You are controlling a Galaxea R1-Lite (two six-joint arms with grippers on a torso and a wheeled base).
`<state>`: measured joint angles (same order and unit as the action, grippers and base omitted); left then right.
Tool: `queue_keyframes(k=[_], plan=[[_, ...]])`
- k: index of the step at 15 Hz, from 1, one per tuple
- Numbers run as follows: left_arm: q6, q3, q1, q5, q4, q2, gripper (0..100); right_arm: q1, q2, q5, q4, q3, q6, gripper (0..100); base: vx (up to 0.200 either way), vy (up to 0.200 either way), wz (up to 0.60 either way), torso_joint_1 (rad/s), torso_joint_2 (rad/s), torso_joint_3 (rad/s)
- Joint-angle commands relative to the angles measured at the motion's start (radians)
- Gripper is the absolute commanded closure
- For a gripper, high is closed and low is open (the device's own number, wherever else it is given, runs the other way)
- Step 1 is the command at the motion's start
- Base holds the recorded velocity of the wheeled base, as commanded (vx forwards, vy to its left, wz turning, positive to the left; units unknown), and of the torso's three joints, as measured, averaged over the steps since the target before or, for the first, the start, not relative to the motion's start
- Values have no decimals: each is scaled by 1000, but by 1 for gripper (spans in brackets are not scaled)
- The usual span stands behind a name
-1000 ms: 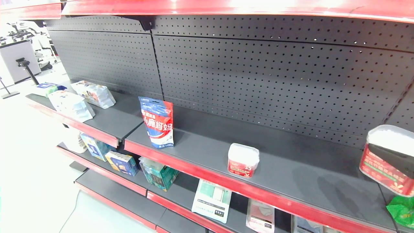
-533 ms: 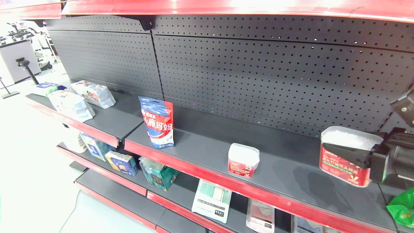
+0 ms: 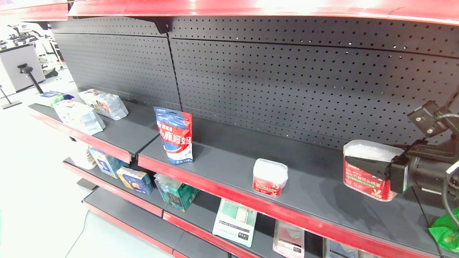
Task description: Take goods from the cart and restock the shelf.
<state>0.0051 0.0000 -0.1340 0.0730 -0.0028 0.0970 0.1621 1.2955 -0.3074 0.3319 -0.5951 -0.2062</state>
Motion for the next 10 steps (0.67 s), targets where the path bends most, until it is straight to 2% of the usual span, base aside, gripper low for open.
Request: queue_keyframes(k=[1,3,4,7,9,10], plan=[[-1,0,39,-4,0,3,0,0,4,-1,1,1,-1,100,0,0,0,0,0,0],[-2,0,39,-15,-2,3,0,0,8,-1,1,-6,-1,100,0,0,0,0,0,0],[-13,0,39,-5,-2,4,0,0,8,-1,1,-8,-1,100,0,0,0,0,0,0],[-13,0,47,8,-2,4,0,-3,8,-1,1,-5,-1,100,0,0,0,0,0,0],[-8,0,116,4,0,-20,0,-3,8,-1,1,-6,-1,100,0,0,0,0,0,0],[-8,0,129,2,0,-45,0,-3,8,-1,1,-8,-1,100,0,0,0,0,0,0]])
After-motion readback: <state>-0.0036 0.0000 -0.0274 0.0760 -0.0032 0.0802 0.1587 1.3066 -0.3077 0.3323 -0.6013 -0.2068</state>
